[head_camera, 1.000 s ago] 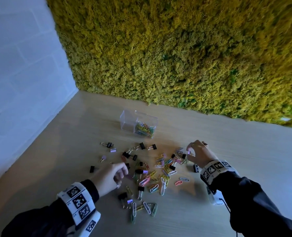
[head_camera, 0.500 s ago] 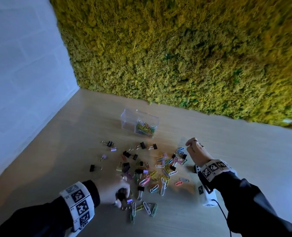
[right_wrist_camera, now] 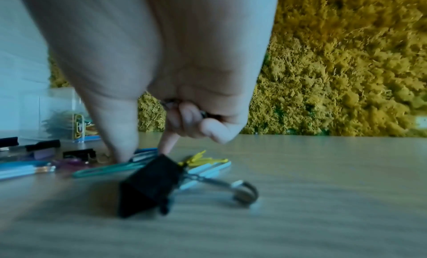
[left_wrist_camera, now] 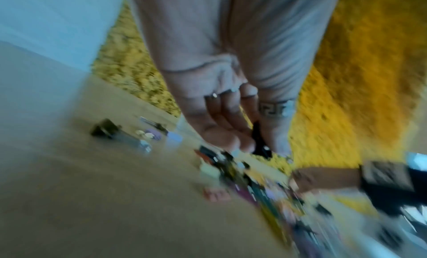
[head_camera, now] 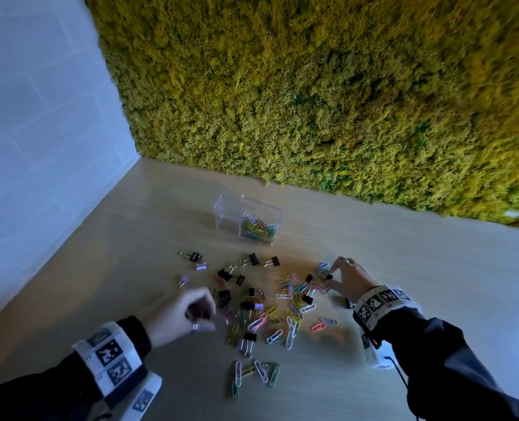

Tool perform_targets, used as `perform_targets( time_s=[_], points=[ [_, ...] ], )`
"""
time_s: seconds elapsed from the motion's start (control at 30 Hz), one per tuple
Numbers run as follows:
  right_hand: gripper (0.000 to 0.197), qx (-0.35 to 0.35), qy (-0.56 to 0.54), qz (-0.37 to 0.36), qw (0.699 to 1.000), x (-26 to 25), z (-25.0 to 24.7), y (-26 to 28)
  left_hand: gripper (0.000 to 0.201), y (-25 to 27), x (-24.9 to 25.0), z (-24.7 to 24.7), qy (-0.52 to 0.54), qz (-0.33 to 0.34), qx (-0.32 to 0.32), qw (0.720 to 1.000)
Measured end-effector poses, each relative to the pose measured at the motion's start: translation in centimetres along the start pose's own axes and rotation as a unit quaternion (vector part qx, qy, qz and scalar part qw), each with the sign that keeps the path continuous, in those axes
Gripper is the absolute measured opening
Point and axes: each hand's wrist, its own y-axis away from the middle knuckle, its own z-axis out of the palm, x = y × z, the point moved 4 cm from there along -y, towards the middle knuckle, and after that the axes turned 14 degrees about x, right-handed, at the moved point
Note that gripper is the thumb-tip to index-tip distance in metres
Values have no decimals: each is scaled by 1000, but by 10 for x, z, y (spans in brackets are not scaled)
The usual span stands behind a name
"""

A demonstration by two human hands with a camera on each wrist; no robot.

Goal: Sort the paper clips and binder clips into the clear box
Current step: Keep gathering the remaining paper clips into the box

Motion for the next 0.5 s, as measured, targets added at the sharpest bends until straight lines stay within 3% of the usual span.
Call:
perform_targets(
  time_s=[0.1,0.17,0.37,0.5],
  points=[
    [31,-16,8,14,1000,-2,2,3,17,-12,-12,-32,93,-50,132,986],
    [26,-12,-1,9,1000,-1,0,4,9,-20,-24,-49,116,-90,168,975],
    [19,74,-70,-70,992,-31,-21,-5,5,-41,-53,-61,45,-131,179,974],
    [16,44,-27,-83,995,-62,-12,-29,19,-52,-67,-54,-4,-141,175,974]
  ],
)
